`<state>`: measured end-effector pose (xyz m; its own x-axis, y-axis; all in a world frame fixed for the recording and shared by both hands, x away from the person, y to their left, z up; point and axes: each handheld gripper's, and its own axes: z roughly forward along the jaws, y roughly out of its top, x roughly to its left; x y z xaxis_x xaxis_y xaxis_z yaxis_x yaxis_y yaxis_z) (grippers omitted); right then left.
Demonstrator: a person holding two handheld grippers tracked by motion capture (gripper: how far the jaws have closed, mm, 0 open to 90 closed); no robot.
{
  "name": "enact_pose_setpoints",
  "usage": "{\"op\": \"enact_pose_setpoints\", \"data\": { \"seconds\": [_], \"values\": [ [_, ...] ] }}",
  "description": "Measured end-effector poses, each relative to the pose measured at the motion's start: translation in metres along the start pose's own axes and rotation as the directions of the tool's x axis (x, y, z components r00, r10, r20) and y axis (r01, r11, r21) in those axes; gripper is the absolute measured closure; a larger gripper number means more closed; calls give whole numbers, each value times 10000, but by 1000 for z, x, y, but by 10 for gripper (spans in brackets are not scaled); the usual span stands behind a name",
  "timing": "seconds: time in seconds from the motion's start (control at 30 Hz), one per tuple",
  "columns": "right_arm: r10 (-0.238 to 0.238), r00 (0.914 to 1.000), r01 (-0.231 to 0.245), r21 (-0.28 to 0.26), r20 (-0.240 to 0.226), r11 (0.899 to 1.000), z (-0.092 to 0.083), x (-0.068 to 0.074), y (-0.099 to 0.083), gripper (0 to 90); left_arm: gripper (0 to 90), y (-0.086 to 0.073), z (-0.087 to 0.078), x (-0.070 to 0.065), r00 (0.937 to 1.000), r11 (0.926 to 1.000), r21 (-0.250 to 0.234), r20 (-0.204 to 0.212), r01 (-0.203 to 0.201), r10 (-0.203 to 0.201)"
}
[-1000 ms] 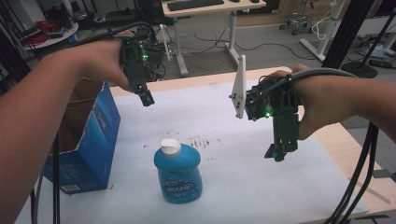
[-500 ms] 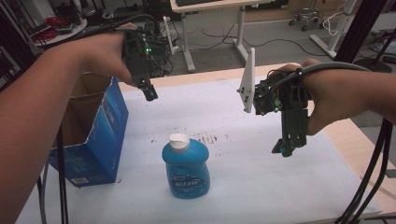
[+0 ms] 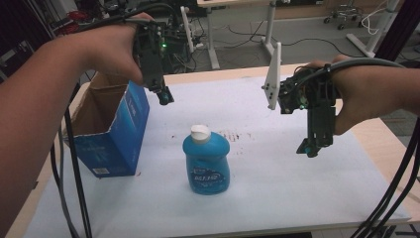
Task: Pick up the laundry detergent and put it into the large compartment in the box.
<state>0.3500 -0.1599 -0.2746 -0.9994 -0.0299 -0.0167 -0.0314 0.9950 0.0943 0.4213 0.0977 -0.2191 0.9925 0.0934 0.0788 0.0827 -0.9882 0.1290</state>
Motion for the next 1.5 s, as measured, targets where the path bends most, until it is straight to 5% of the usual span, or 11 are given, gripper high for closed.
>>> {"op": "enact_pose_setpoints", "data": {
  "seconds": [0.53,0.8,1.2,1.5],
  "values": [
    [395,9992,-394,-89,104,9992,8,12,-14,7,17,8,0,-53,9950,9955,-667,701,-665,712],
    [377,9989,-374,-107,268,9992,3,15,-16,7,16,8,-4,-63,9929,9916,-1131,932,-632,739],
    [284,9992,-284,-18,264,9996,4,17,-12,7,17,20,19,-77,9908,9951,-875,1225,-465,570],
    [350,9991,-351,43,258,9994,4,15,-15,7,17,37,40,-87,9869,9946,-681,1360,-787,874]
  ]
}}
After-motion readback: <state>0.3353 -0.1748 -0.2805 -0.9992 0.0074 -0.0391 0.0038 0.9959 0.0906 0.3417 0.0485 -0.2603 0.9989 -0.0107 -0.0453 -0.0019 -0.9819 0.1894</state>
